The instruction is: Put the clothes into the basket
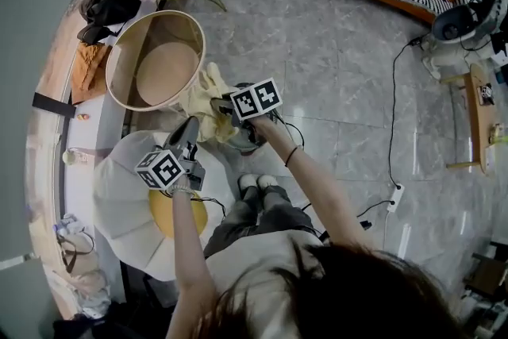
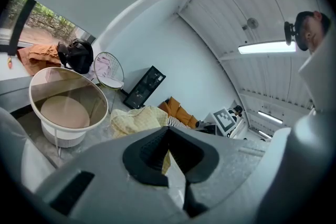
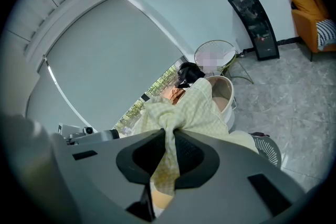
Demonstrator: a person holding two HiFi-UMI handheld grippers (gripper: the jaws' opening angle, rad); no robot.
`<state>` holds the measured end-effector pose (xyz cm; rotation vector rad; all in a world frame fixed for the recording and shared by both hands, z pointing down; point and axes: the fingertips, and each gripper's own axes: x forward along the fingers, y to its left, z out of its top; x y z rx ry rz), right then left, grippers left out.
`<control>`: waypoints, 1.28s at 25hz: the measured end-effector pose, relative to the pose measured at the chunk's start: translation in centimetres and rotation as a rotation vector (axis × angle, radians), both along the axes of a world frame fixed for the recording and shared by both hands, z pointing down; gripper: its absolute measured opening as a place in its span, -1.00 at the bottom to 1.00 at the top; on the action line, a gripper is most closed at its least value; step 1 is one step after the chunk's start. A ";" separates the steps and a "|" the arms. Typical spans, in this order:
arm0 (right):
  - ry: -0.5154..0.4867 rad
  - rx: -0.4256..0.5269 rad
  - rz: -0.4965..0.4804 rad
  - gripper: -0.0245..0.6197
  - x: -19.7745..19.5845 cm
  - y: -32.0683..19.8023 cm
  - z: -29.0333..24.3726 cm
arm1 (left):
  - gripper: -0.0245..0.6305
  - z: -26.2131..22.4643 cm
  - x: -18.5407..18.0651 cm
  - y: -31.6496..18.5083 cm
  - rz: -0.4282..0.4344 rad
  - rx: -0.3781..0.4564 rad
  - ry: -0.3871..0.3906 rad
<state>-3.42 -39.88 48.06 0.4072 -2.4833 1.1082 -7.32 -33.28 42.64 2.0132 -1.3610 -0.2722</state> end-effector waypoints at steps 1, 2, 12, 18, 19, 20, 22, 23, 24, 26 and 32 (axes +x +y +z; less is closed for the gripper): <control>0.001 -0.002 0.012 -0.78 0.4 -0.2 0.1 | -0.89 0.0 0.4 -0.3 0.017 0.000 0.001; 0.002 -0.005 0.024 -0.78 0.7 -0.4 0.1 | -0.89 0.0 0.7 -0.5 0.031 0.000 0.001; 0.055 0.008 0.088 -0.78 4.0 -1.9 1.7 | -0.89 0.9 2.8 -2.3 0.128 -0.012 0.000; 0.079 0.020 0.092 -0.78 5.6 -3.0 2.5 | -0.89 1.6 4.4 -3.7 0.157 -0.029 -0.005; 0.079 0.017 0.087 -0.78 5.8 -3.1 2.6 | -0.89 1.8 4.6 -3.9 0.155 -0.033 -0.002; 0.083 0.013 0.082 -0.78 6.0 -3.1 2.9 | -0.89 1.9 4.9 -4.1 0.154 -0.036 0.003; 0.101 0.008 0.072 -0.78 6.4 -3.2 3.5 | -0.89 2.3 5.6 -4.3 0.160 -0.044 0.007; 0.114 0.006 0.066 -0.78 6.5 -3.3 3.9 | -0.89 2.5 5.8 -4.4 0.161 -0.050 0.005; 0.129 0.004 0.062 -0.78 6.7 -3.4 4.3 | -0.89 2.7 6.0 -4.6 0.161 -0.056 0.005; 0.155 -0.007 0.056 -0.78 6.9 -3.7 5.1 | -0.89 3.2 6.1 -5.1 0.159 -0.069 0.009; 0.207 -0.068 0.037 -0.78 6.3 -4.7 7.2 | -0.89 4.8 5.9 -6.0 0.163 -0.102 0.019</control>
